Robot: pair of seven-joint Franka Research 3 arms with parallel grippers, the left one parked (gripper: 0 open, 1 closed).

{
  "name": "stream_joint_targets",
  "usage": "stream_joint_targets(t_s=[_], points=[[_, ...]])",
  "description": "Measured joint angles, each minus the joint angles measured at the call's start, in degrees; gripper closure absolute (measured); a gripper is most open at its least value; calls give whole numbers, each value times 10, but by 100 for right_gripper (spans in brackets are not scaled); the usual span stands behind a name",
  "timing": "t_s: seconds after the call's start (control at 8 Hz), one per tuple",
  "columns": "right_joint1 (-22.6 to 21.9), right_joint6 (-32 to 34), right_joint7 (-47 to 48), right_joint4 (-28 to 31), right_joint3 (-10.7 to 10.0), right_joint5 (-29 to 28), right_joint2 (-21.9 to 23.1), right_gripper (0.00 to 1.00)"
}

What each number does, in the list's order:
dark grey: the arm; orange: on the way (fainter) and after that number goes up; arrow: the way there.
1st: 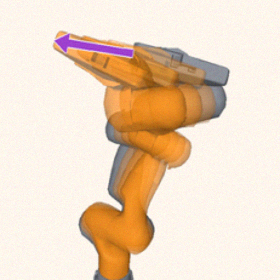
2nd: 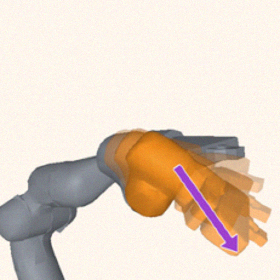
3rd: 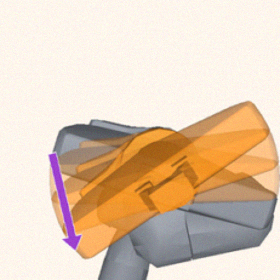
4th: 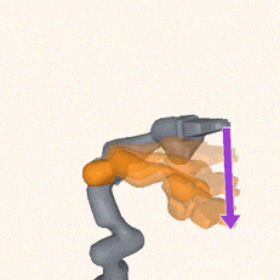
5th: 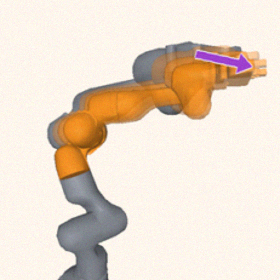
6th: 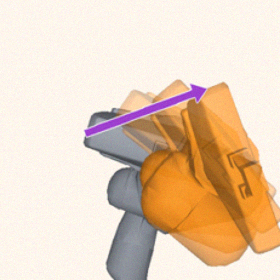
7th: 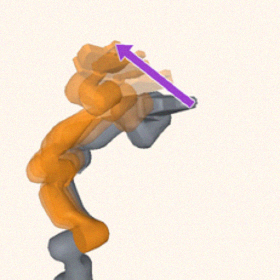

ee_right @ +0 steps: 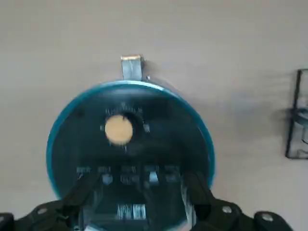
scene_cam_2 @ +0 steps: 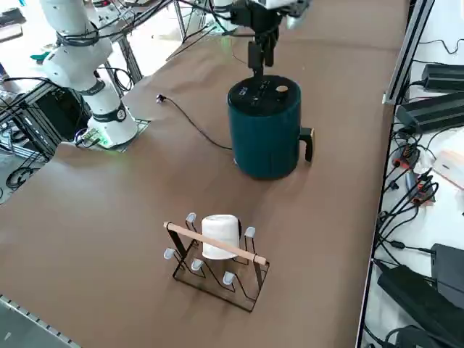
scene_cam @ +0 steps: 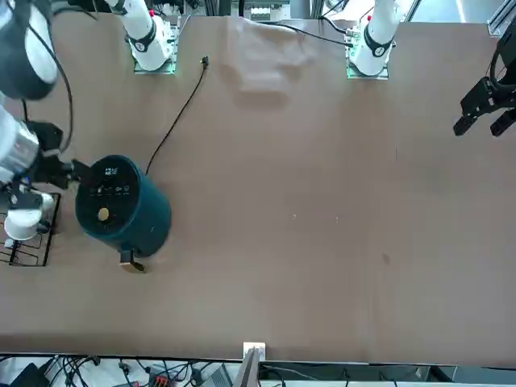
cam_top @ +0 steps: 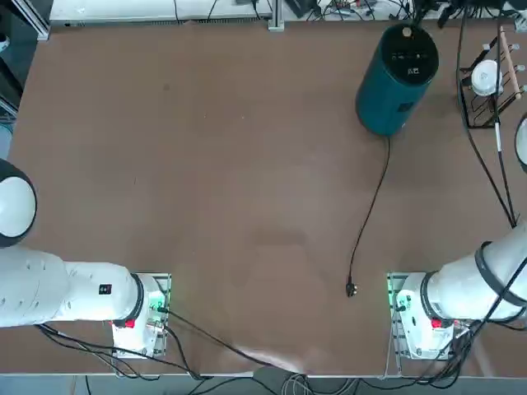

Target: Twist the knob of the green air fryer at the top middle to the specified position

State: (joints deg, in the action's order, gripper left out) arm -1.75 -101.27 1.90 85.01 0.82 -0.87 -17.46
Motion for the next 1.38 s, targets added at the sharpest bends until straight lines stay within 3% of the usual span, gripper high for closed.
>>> stream_joint_targets(t_s=[0.5, 1.38], points=[[-24, -57, 1, 0, 1, 0, -49, 0], [-25, -59, 1, -4, 1, 0, -51, 11]])
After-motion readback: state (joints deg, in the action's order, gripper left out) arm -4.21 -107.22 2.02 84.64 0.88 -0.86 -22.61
